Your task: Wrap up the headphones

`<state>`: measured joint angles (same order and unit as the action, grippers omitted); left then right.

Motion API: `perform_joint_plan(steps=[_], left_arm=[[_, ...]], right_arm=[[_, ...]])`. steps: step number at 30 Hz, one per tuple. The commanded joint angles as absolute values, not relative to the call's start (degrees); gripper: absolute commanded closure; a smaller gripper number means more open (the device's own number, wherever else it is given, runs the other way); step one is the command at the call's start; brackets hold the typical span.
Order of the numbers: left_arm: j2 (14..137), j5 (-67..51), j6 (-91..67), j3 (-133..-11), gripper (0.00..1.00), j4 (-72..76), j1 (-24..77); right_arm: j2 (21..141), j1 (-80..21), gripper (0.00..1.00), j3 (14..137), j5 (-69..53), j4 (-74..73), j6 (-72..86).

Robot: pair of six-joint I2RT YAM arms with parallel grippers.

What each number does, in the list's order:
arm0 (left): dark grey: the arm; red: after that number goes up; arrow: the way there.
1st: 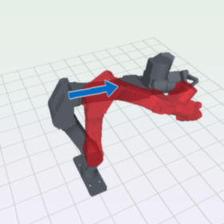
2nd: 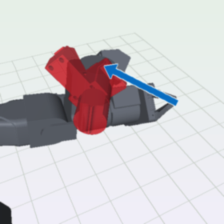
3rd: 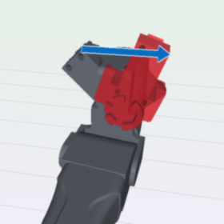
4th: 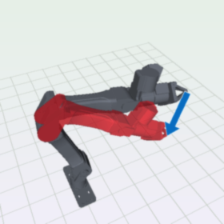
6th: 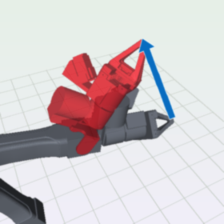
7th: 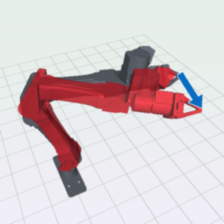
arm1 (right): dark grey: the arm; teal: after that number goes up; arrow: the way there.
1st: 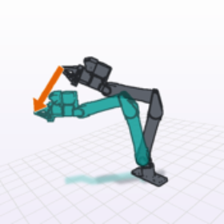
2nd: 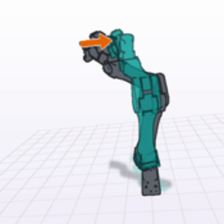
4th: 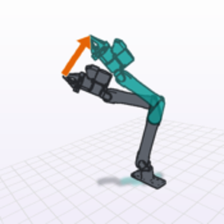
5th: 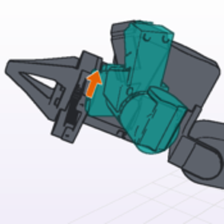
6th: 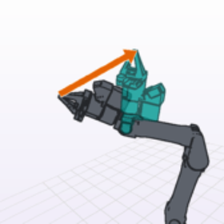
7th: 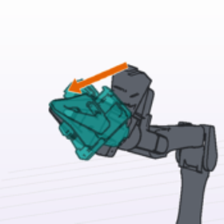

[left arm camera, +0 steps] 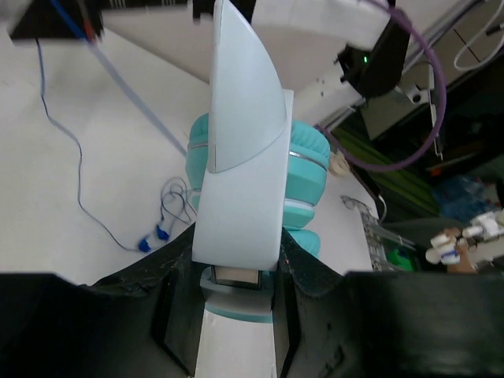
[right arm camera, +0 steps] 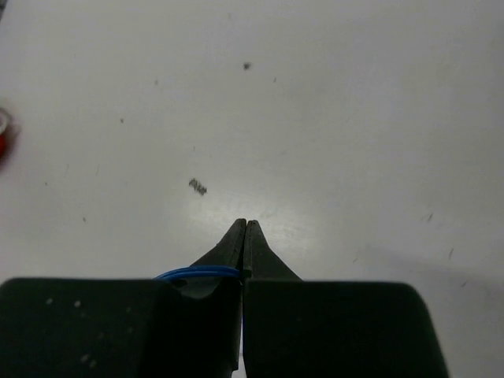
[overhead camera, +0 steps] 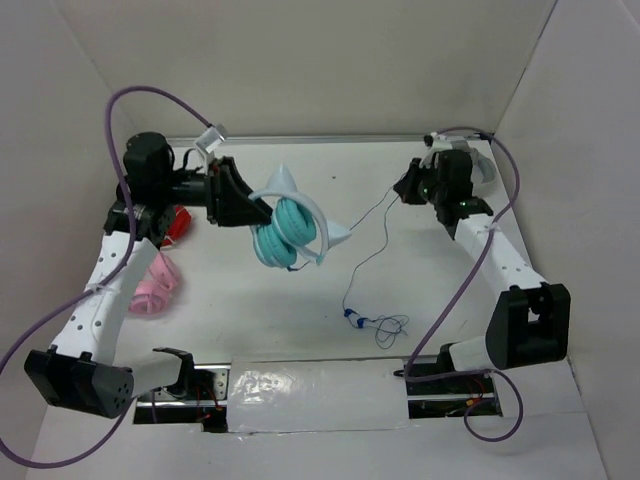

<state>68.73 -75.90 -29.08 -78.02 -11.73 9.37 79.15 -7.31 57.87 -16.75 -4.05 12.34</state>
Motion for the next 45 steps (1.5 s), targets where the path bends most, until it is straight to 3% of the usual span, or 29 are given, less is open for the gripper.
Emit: perform_joint_plan(steps=[1,4,10,12,19,31,45], left_arm=[[63.5,-88.6,-27.5,-72.8,1.00,-2.3,10.2],[63.0,-78.2,-19.9,-71.6,1.00,-13.2,14.7],[66.2,-61.1,-14.6,-70.0,1.00,-20.0,24.7],[69.5,-49.2,-15.3,-72.2,1.00,-24.9,25.8],[76.4,-32.3,-24.3,-75.2,1.00,-28.6,24.7],[79.7,-10.1,-48.1,-77.1,1.00,-25.9,20.2],[78.3,-5.6,-64.4,-80.2,1.00,-14.8,18.8]], right_arm=[[80.6,-6.0,1.00,70.6,-13.4,-17.6,7.8],[81.7,-4.8,1.00,79.1,-13.5,-22.1,6.8],[84.5,-9.6,1.00,97.0,-11.9,-32.6,3.4],[85.6,-12.4,1.00,102.1,-9.2,-36.5,3.2],[79.7,-21.8,1.00,102.9,-3.2,-39.3,3.1],[69.3,-38.3,1.00,90.5,-5.2,-35.5,12.6],[62.5,-48.1,1.00,65.2,-20.2,-14.3,19.9]])
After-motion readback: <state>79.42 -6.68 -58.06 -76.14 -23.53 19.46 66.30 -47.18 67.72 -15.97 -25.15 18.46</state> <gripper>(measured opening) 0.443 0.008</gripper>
